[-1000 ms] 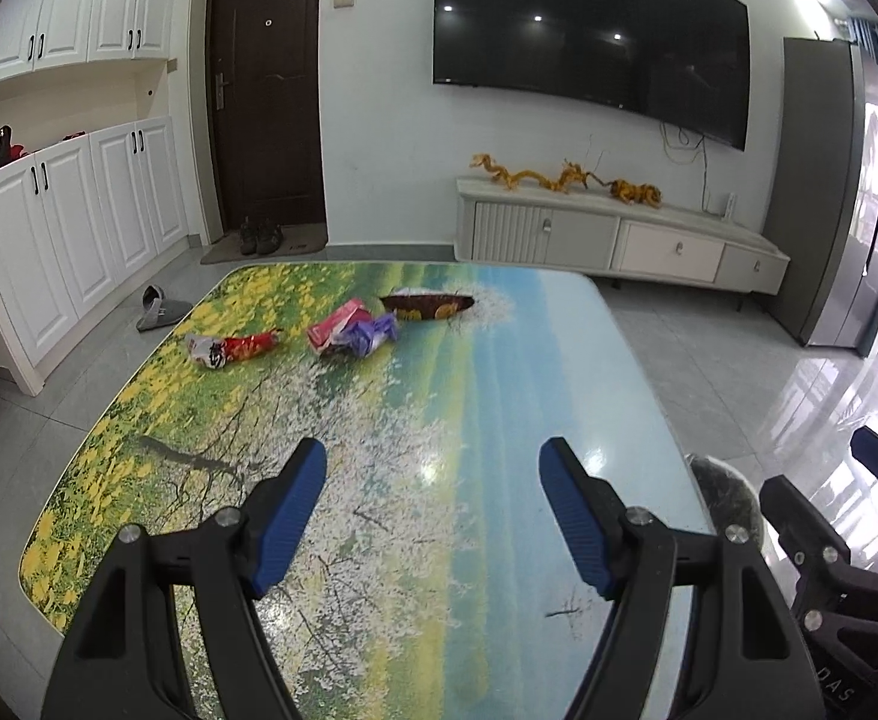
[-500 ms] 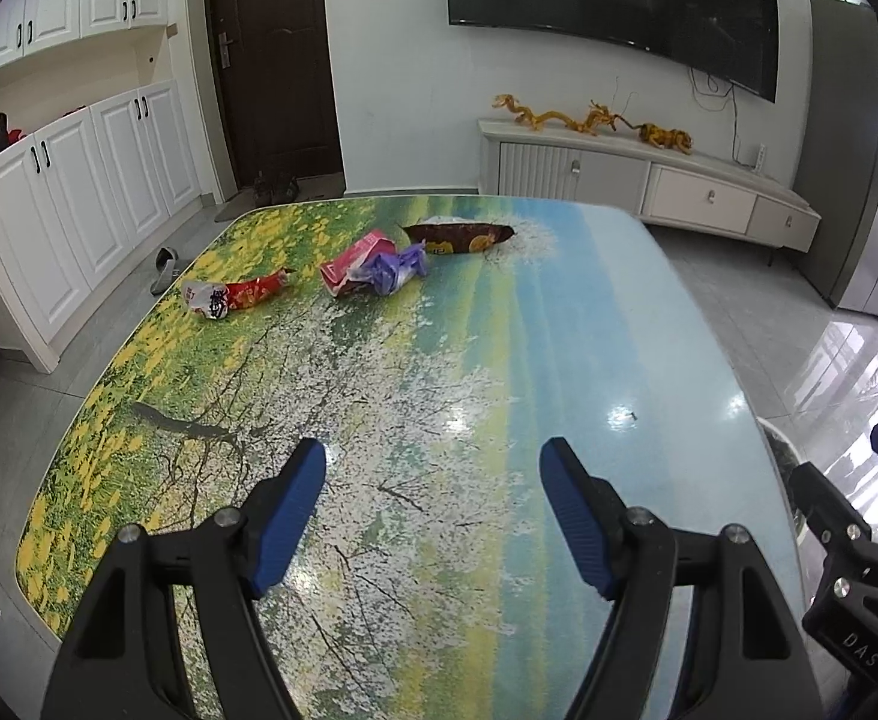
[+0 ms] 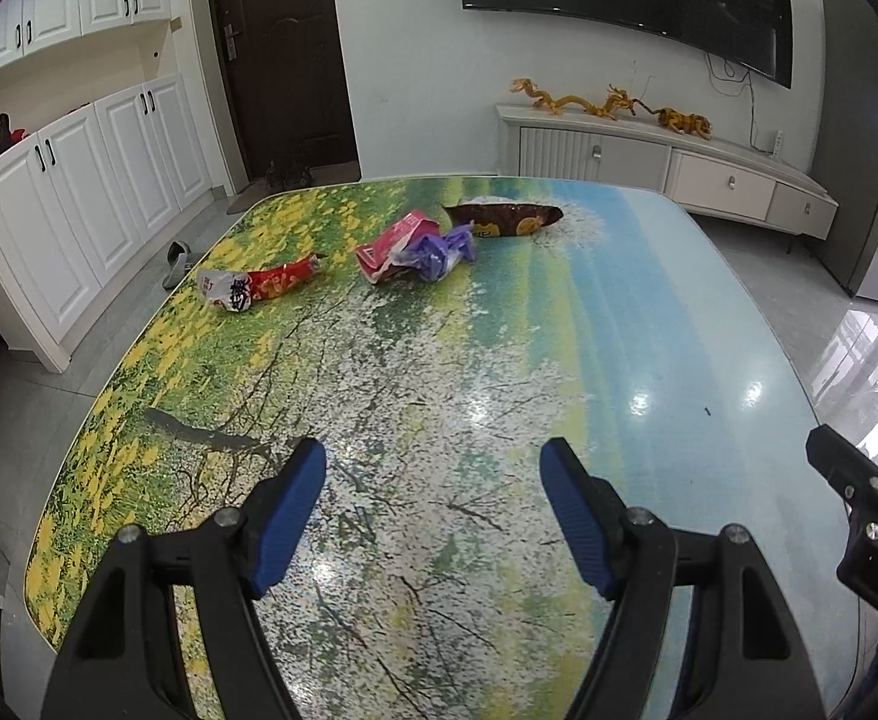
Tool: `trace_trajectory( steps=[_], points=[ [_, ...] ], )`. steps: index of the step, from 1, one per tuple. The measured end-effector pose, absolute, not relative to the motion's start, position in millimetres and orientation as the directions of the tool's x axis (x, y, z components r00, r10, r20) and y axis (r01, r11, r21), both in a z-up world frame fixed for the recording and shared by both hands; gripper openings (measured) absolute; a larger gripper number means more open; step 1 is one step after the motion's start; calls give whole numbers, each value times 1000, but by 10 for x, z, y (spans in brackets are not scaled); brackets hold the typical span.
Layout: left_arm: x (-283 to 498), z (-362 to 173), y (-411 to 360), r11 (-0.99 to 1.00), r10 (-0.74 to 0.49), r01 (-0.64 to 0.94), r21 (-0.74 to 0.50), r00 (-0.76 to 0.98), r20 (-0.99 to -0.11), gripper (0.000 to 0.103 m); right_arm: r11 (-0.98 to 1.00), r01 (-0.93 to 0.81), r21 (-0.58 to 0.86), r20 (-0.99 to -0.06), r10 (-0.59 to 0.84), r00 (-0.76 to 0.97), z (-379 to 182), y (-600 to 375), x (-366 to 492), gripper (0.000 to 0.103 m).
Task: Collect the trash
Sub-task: 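Move both tools back to the remaining trash on the table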
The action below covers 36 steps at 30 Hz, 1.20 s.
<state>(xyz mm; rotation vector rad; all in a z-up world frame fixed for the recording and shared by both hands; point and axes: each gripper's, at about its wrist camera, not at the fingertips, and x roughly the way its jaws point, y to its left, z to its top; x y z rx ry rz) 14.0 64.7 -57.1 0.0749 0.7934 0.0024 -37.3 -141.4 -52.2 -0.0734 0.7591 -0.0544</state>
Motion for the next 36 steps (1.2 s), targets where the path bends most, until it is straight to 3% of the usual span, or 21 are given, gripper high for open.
trace_trajectory(
  steps=[25,36],
  points=[
    [309,-685,1353,999,-12,-16,-33,690,-724,72,983,-163,-87,-725,50,687,-580,-794,-3,84],
    [857,-529,1943,999,-1,-32,-36,730,-683,72,976,-216,-27,-741,125,660,-635,-679,391,84]
  ],
)
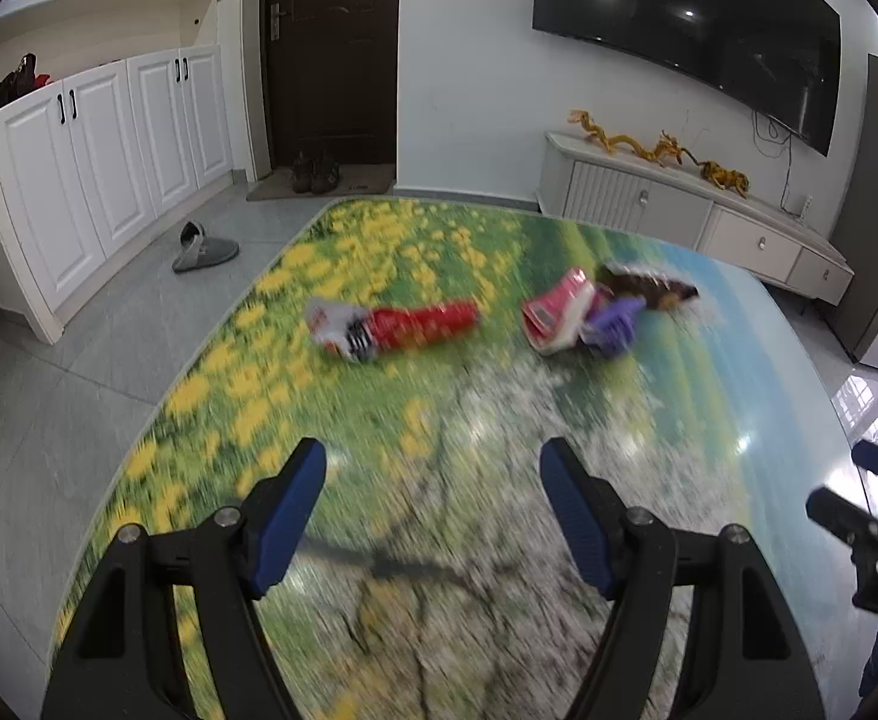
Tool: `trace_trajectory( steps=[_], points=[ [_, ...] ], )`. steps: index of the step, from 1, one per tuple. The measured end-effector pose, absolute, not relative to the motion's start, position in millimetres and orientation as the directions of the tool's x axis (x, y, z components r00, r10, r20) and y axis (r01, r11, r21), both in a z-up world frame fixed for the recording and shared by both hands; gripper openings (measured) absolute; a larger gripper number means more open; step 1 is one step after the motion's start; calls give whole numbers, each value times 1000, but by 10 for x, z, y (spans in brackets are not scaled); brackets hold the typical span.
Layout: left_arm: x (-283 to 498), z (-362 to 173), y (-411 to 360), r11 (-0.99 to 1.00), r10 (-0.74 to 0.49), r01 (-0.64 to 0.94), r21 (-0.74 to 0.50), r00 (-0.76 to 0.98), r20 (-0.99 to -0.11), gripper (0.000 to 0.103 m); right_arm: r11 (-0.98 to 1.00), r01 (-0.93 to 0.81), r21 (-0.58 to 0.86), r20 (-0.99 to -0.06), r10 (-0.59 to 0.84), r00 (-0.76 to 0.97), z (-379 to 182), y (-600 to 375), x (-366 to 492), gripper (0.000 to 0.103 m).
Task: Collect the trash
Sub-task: 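Move both tools back to the remaining trash on the table, then grasp the red snack bag with the left tool while the right tool grasps the purple bag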
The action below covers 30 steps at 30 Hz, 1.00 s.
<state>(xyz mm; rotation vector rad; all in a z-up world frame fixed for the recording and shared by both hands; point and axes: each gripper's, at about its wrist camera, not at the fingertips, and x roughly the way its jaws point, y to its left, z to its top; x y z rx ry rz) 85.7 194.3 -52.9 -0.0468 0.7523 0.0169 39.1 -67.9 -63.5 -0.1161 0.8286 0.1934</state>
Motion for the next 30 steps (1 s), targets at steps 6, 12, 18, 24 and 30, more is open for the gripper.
trace_trajectory(
  steps=[6,12,18,24,30],
  points=[
    [1396,-364,2053,998,0,43,54,777,-630,73,970,-241,13,-744,171,646,-664,-622,670,85],
    [1877,-469,2029,982,-42,153,111,748,-662,73,957,-278,80,-731,246,637,-615,-518,1016,84],
    [2132,-718,2149,985,-41,150,90,699,-714,72,949,-260,181,-717,308,625,-624,-430,1444,83],
    [2191,-862,2173,986,-41,145,78,674,-738,72,929,-218,299,-724,369,583,-758,-376,1792,70],
    [2242,-940,2205,988,-73,152,35,654,-753,72,911,-216,352,-722,411,557,-815,-298,1931,64]
  ],
)
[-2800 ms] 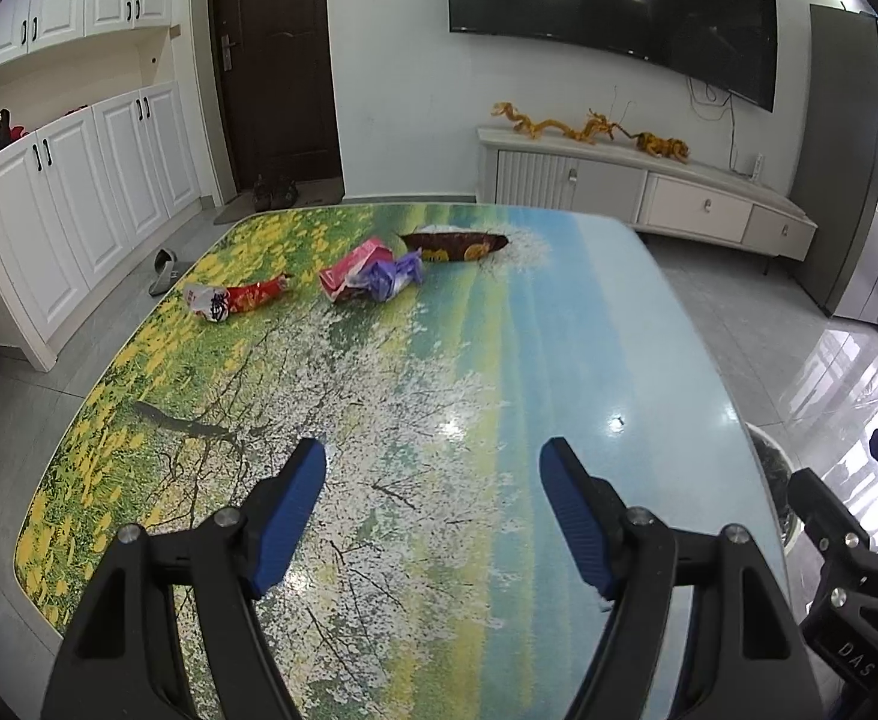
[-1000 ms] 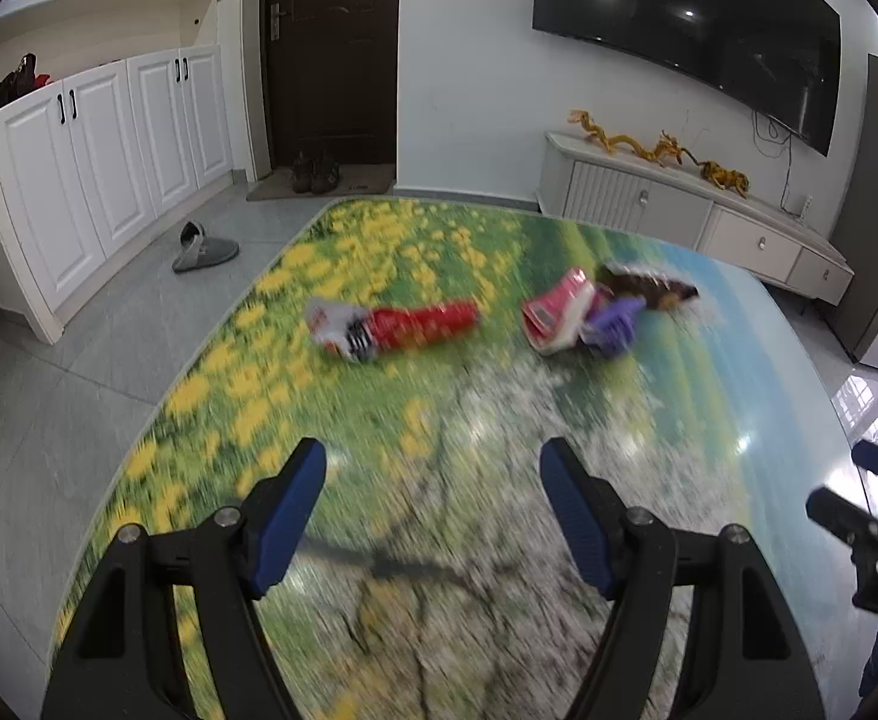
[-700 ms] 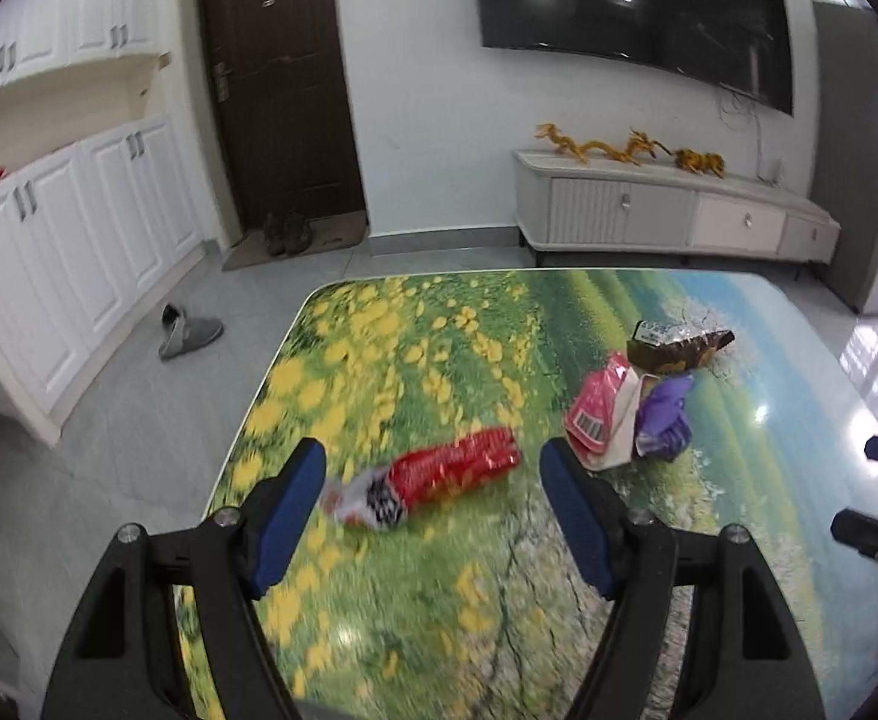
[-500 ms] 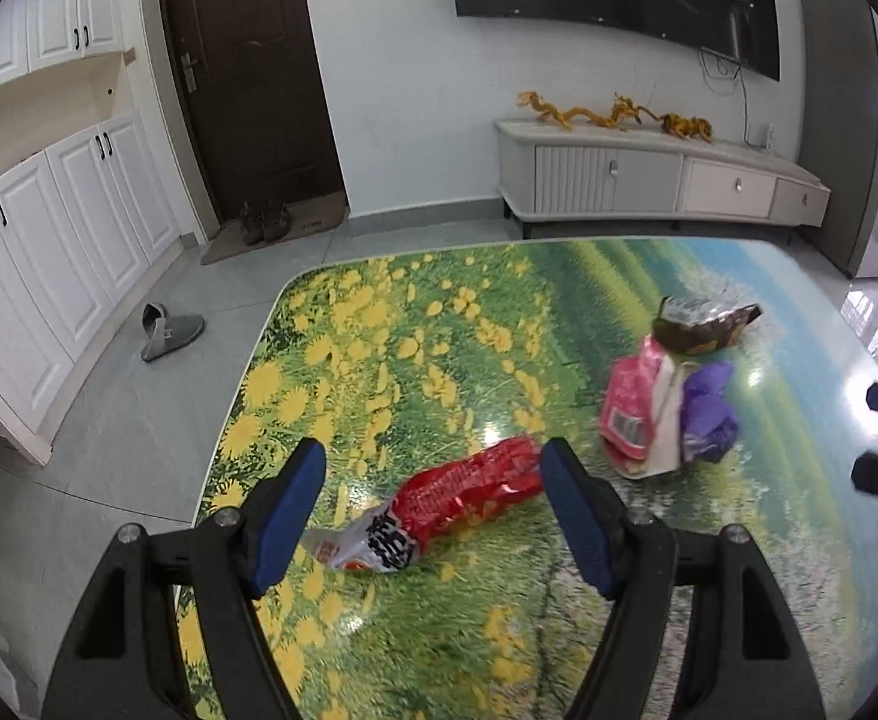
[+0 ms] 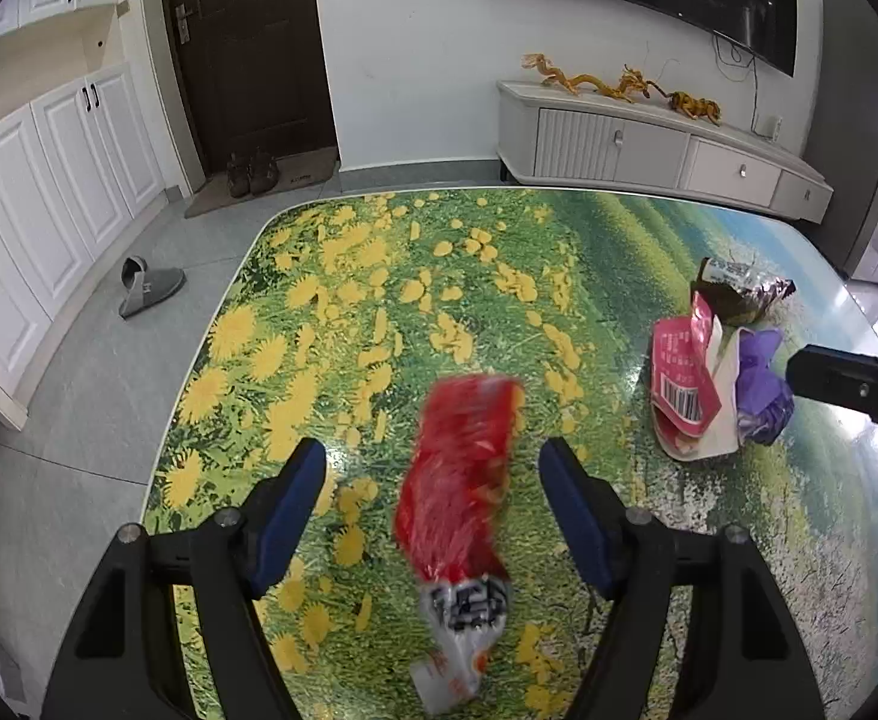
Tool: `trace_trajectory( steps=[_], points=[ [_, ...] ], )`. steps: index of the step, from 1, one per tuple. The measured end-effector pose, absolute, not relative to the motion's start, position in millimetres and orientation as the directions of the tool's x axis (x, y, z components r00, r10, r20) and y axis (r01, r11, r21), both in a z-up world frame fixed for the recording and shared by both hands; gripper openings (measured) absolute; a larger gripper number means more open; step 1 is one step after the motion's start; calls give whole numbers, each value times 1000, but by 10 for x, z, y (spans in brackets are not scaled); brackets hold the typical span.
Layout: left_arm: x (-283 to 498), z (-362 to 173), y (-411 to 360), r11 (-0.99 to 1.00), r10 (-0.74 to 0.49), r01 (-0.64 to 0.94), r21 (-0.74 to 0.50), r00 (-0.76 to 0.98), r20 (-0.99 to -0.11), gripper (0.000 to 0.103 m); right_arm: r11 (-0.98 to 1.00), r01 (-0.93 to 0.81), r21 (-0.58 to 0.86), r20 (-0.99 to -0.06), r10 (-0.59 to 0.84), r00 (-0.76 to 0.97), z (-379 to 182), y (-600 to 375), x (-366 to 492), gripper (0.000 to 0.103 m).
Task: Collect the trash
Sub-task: 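Grasp the red snack bag with the left tool while the right tool grasps the purple bag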
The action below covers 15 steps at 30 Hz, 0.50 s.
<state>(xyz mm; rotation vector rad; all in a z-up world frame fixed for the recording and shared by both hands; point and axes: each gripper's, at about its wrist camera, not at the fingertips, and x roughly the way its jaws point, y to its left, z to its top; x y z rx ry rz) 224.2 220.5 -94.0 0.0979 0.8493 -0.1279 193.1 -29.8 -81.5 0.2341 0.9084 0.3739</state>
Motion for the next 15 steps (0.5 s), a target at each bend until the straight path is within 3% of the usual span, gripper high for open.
trace_trajectory(
  steps=[2,10,15],
  points=[
    [2263,-958,2231,989,-88,147,11,646,-758,72,908,-225,355,-721,419,552,-814,-259,1962,63],
    [2248,-1002,2296,988,-130,150,-46,621,-773,54,893,-238,383,-730,450,514,-891,-114,2058,60],
    [2202,-1006,2299,988,-130,149,-46,624,-771,50,872,-266,410,-720,489,493,-927,-76,2069,47]
  ],
)
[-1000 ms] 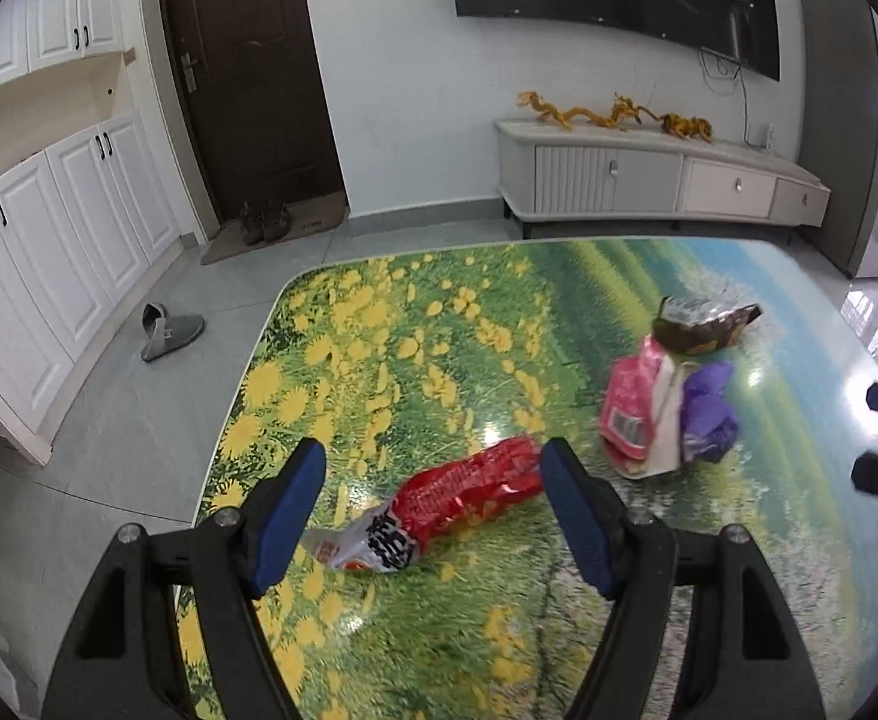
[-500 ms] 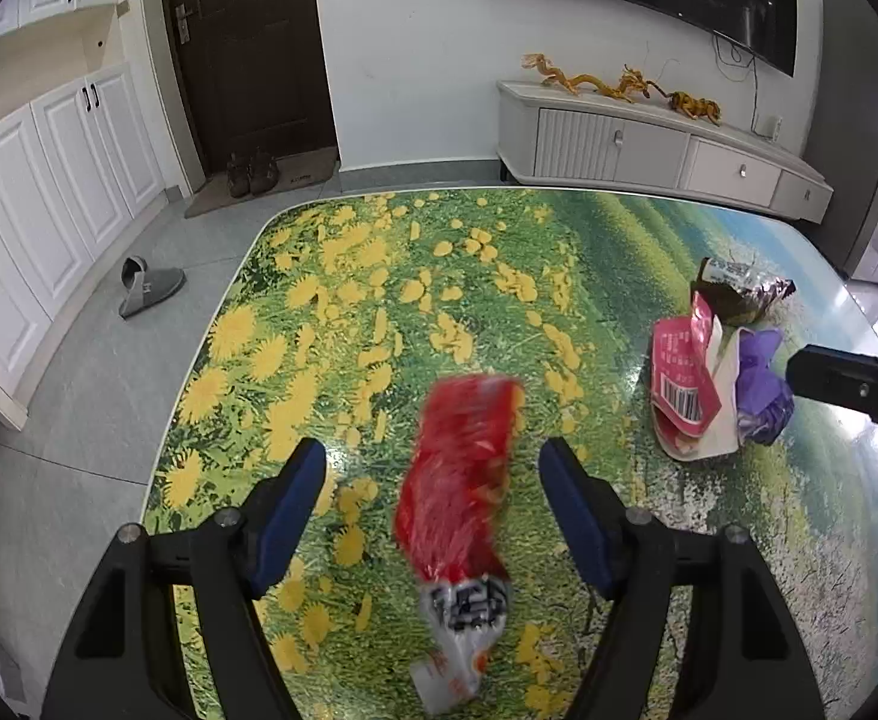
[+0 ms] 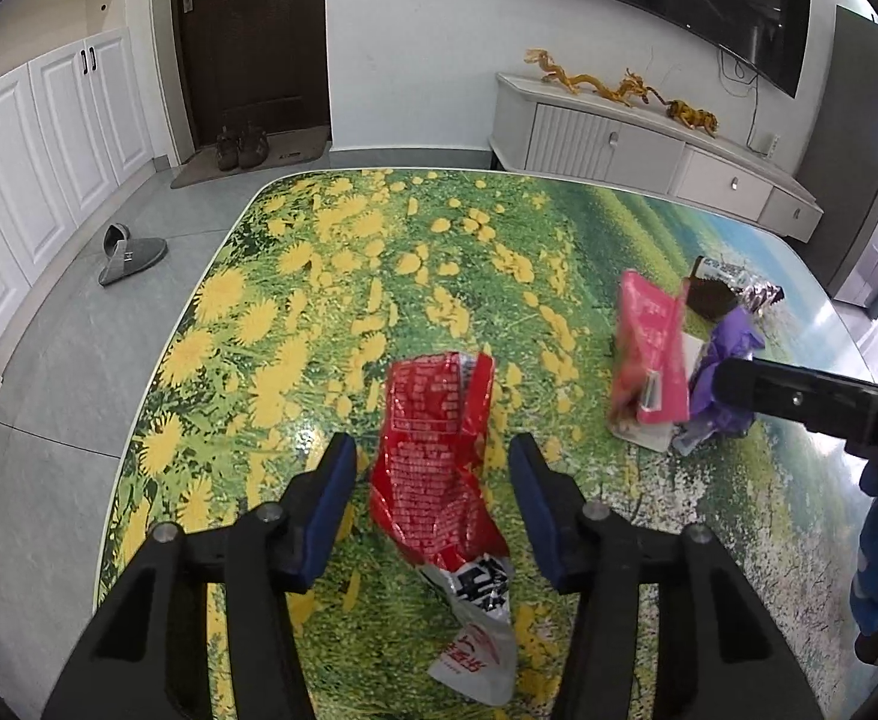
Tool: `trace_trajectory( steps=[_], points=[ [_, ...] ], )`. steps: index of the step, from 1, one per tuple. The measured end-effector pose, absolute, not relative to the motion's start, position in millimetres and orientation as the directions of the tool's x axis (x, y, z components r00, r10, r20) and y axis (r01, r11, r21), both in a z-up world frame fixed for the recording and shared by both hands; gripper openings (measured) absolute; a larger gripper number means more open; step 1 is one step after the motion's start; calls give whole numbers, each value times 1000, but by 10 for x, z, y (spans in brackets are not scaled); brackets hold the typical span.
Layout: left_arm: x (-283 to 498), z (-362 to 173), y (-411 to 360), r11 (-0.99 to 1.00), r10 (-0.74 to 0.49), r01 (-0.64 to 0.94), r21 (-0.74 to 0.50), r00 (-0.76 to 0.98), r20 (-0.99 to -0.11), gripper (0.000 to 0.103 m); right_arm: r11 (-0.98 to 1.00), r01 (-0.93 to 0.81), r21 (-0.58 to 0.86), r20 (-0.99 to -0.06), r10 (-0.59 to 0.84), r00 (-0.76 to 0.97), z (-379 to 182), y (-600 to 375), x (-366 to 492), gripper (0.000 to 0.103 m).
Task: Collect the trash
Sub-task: 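Grasp the red snack bag with the left tool while the right tool grasps the purple bag, then carry the red snack bag and purple bag over the bin with both tools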
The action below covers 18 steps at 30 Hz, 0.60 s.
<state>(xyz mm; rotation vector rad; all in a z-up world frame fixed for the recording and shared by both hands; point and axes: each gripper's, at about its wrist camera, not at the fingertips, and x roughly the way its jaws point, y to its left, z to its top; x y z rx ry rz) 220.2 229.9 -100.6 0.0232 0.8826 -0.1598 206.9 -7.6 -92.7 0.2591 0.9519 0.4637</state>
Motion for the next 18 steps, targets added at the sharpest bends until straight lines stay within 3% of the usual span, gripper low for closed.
trace_trajectory(
  steps=[6,18],
  points=[
    [2081,-996,2272,987,-133,151,-48,627,-768,41,859,-289,423,-709,512,485,-930,-77,2006,37],
    [1586,-972,2163,985,-172,116,-127,635,-753,33,865,-317,388,-712,500,494,-812,-300,1334,34]
  ],
)
